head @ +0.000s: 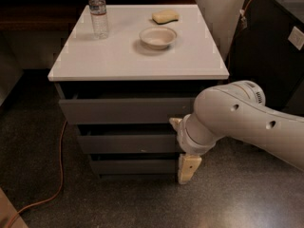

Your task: Open bottom drawer

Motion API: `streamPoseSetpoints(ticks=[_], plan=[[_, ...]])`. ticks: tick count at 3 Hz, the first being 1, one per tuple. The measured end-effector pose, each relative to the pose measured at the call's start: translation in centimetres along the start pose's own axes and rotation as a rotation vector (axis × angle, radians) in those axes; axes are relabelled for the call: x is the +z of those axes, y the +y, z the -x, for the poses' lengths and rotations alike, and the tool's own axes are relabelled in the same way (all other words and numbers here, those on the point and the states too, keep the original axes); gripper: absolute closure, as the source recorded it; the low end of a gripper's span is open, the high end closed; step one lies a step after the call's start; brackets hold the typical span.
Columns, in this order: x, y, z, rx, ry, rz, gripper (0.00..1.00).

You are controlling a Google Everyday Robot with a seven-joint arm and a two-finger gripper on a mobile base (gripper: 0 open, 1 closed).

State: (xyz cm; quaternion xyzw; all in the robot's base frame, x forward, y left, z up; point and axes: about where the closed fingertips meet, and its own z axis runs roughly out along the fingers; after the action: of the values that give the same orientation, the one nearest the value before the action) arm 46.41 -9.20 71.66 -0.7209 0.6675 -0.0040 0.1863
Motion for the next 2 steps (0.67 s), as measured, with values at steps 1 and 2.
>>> streamPoseSetpoints(ticks=[1, 2], plan=[[2.1, 0.5, -0.3, 0.002, -0.044, 0.043, 0.00], [8.0, 1.9, -1.5, -0.005, -0.075, 0.088, 0.00]])
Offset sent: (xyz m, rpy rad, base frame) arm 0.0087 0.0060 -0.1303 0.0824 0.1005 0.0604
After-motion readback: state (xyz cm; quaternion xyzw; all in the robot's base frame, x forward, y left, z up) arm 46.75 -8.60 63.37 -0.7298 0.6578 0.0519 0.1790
